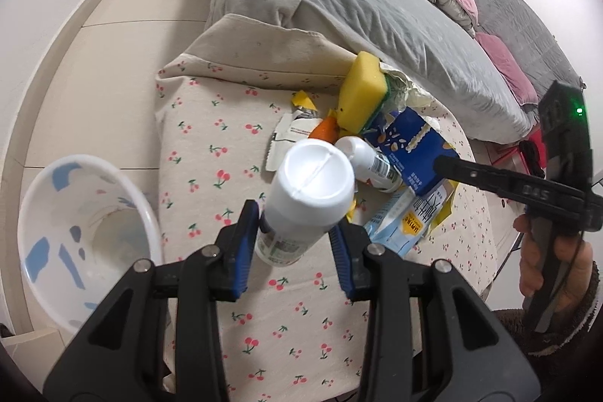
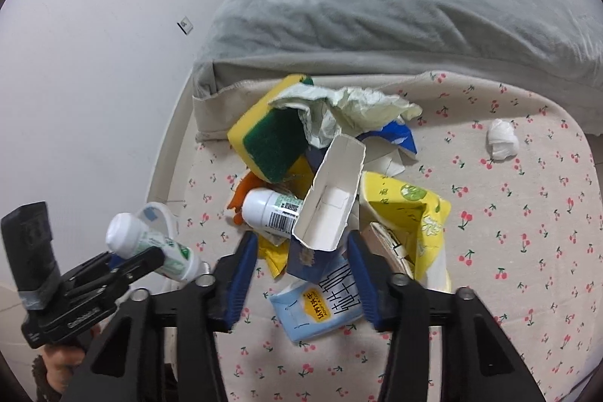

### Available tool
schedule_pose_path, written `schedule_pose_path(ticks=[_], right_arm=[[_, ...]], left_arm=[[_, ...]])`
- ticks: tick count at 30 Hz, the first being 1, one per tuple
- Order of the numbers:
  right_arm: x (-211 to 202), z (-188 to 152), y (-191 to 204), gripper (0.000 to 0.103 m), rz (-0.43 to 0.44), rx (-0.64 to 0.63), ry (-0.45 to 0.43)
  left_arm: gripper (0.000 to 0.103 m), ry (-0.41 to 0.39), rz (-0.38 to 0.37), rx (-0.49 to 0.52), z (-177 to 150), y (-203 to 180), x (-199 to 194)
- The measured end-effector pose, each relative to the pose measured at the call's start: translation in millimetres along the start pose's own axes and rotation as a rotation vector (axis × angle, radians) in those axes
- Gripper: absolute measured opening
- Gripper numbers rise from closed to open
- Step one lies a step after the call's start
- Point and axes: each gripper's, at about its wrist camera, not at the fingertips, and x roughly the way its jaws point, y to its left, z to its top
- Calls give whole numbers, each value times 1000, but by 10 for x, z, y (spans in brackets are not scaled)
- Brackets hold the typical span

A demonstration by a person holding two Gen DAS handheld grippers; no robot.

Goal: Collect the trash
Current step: 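Carry the white bottle with the left tool to the wastebasket and release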

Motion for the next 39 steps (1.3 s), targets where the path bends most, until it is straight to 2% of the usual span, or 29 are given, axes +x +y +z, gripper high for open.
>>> schedule_pose_path(ticks=[2,9,16,20,24,27,39], right_arm=[[35,-14,-7,29,-3,-4,5],[-234,-71,83,27,-24,-38,-85],[-528,-143,249,27,32,-75,-155],[-570,-184,526,27,80,-118,-175],[-444,-231,841,27,125,-165,-152],[-253,-267,1124,27,141,-217,-117],[552,-483,2024,27,215,-340,36]], left_arm=[[39,-7,-1,-6,-19,9,-28],[39,-49,7,-12,-62,147,-264],[39,-109,39,-41,-113,351,-517],[39,-140,64,-81,-163,556,-664],[39,-151,102,-124,-226,801,-742],[39,-145,161,-134,-272,984,-739],[39,-9,261,-239,-431,1612,-369]])
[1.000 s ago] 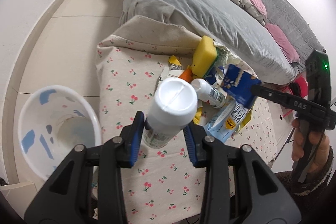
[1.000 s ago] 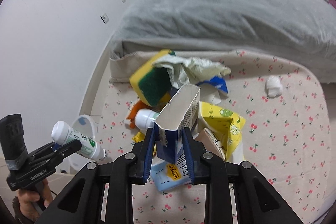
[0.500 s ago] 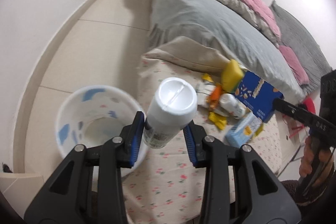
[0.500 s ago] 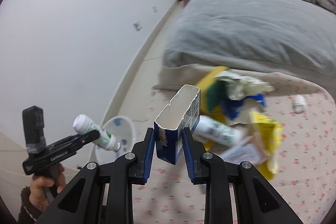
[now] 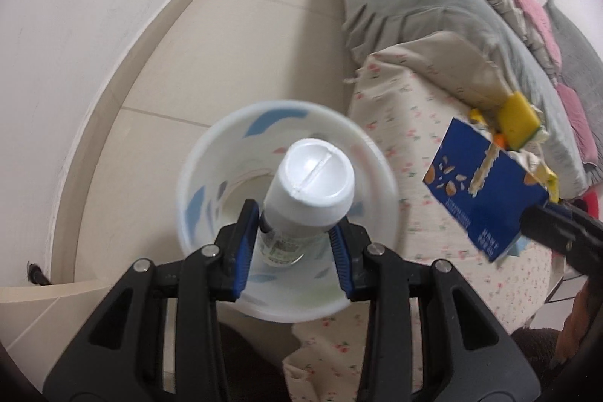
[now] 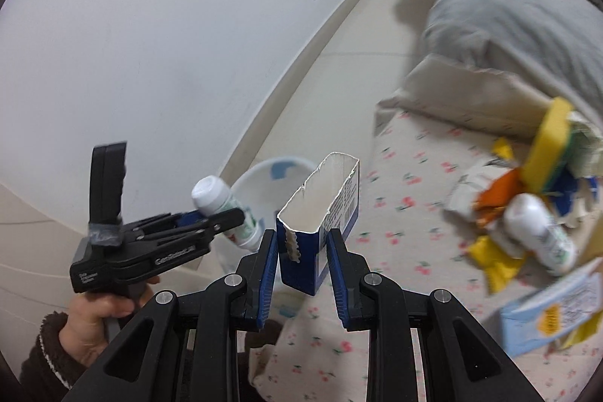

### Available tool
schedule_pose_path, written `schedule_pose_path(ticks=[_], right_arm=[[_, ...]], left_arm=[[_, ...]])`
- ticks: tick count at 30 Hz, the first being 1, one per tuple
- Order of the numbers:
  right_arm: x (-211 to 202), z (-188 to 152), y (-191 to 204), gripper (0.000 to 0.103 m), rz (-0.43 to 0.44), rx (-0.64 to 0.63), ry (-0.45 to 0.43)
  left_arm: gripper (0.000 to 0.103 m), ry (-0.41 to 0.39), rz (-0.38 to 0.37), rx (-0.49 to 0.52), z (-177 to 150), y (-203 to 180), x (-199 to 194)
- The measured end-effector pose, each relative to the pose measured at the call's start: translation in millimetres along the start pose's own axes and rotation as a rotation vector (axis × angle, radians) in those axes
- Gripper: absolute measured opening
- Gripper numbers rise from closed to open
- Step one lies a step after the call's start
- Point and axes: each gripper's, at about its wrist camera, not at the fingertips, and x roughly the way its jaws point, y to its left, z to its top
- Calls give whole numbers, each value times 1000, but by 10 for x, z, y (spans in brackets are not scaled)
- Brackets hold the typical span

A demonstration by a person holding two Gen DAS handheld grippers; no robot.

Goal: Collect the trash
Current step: 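Carry the white bottle with the left tool to the wastebasket and release, then drop the torn blue carton into the wastebasket with the right tool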

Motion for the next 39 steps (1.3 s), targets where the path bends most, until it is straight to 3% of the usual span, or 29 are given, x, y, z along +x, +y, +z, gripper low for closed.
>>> schedule_pose_path(ticks=[15,16,18,22,24,31,32,35,39], right_arm=[[714,16,181,27,29,-31,81],[740,21,160,27,27,-29,83],[791,27,127,27,20,-22,90],[821,42,79,27,21,-8,96],[816,44,58,27,16,-7,96],[710,17,39,28,27,-6,91],[683,15,44,33,32,-10,88],[564,8,48,64,44,-8,74],[309,-2,15,67,28,-27,24]], left_arm=[[41,106,29,-52,-123,276,373],[43,108,29,-59,-122,287,363],[60,113,46,-72,-96,313,343],[67,94,31,-97,-97,347,214],[81,79,53,-99,-96,349,142],[90,1,85,-122,-119,439,-171],[93,-9,87,-123,-121,447,-200],[98,-22,81,-122,-101,442,-240],[99,-37,74,-111,-95,370,-275]])
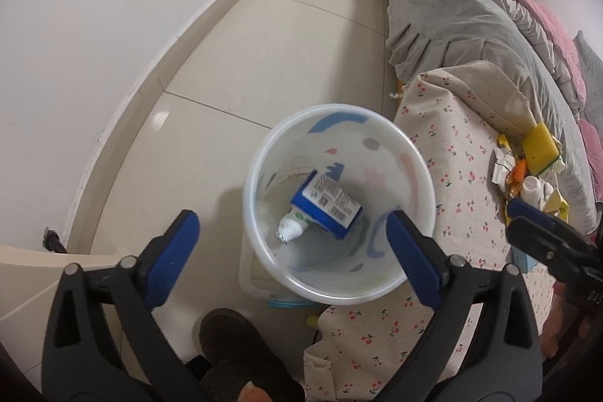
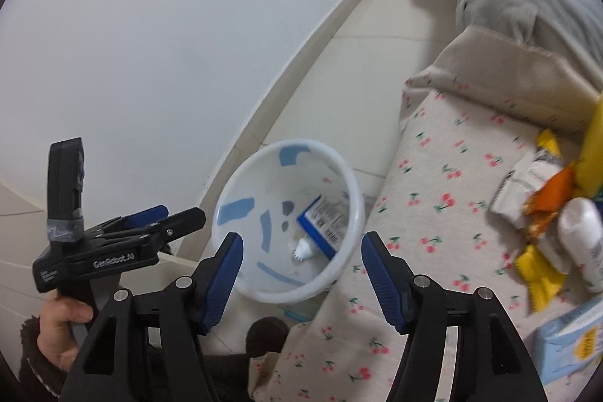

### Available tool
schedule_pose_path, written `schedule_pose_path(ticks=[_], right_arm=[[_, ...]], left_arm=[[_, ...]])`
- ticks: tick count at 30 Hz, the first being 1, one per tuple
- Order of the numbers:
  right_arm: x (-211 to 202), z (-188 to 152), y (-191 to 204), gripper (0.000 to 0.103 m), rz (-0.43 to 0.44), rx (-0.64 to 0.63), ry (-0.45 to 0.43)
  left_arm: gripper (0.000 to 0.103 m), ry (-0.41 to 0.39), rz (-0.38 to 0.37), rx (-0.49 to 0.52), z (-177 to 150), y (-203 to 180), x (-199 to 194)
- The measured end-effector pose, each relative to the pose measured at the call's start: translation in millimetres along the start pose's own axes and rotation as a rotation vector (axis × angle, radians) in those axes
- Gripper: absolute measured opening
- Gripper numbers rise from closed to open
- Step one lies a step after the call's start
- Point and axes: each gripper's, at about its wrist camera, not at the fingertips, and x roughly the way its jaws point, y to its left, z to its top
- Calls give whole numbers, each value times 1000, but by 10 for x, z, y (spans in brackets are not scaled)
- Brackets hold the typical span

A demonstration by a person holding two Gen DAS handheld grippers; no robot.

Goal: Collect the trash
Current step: 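Drop the torn blue carton into the wastebasket with the right tool, then grasp the yellow snack bag with the right tool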

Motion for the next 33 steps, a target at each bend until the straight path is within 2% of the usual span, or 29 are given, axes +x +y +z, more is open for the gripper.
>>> schedule_pose_path(ticks=[9,23,29,33], right_arm=[[-651,-118,-383,73,-136,24,-102],[-1620,-384,-1449,76,-282,240,-226],[-1786,-485,-1775,77,-336,319,-229],[-1822,-571,-1967,77,-358,365,-202]], left_arm=[[100,-8,-36,77,-32,-412,-51],[101,6,-119,182,-77,-1163,-69],[101,23,-134,223,-123,-1434,-40],[101,34,-143,233,-142,-1556,-16]])
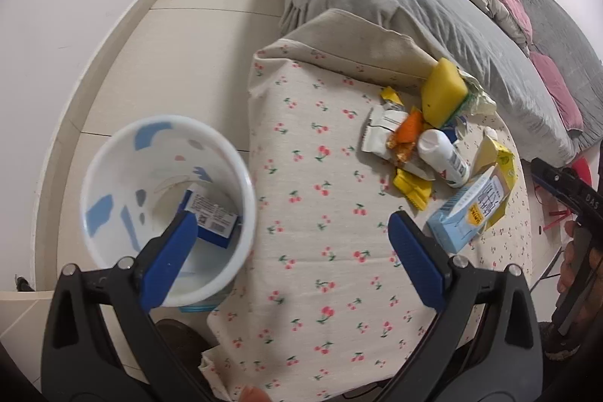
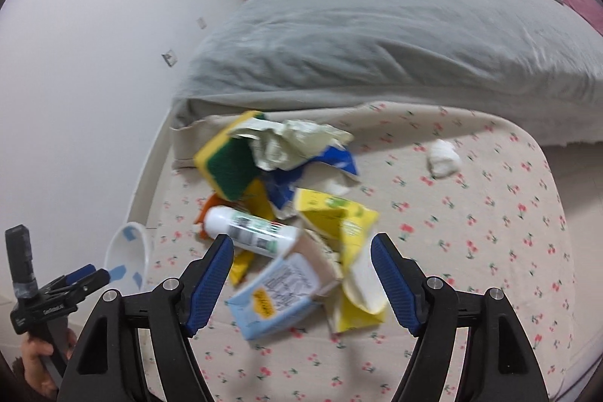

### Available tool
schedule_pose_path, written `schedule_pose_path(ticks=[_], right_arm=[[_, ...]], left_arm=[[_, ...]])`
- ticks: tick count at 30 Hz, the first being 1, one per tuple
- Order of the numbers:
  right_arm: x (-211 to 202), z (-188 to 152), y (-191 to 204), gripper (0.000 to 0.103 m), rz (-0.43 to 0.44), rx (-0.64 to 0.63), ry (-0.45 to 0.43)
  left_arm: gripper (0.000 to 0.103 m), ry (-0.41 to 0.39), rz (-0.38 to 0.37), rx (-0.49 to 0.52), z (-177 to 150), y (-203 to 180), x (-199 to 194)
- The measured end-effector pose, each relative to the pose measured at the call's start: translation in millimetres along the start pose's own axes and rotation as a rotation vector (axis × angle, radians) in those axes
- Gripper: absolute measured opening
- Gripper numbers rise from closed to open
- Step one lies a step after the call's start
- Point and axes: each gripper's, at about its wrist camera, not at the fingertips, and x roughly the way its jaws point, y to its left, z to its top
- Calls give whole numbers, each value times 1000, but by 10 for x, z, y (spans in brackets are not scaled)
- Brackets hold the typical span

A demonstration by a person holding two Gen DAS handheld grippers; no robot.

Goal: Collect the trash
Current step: 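Grasp the yellow snack bag with the right tool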

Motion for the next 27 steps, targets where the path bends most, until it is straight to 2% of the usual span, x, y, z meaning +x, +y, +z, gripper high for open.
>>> schedule_pose_path(ticks=[7,12,13,15,16,18,21,24,27], right_arm=[[123,34,-148,77,-44,22,37],[324,72,-276,74,-38,77,89],[357,68,-295,71,-34,88,99],[416,60,-340,44,-23,114,116],[451,52,-374,39,-13,135,130],[490,37,-417,20,18,157,146],[444,43,-415,15,12,150,127],[342,49,-400,15,11,139,98],[222,42,-401,15,-38,121,64]], left_arm=[[101,22,-8,22,5,-193,97],[101,34,-17,40,6,-327,153],[101,37,-18,48,3,-367,167],[101,43,-17,67,-9,-444,193],[101,45,-14,74,-13,-472,203],[101,52,-16,88,-22,-534,228],[101,61,-34,108,-33,-633,257],[101,67,-56,144,-51,-768,280],[101,62,-74,201,-90,-947,310]])
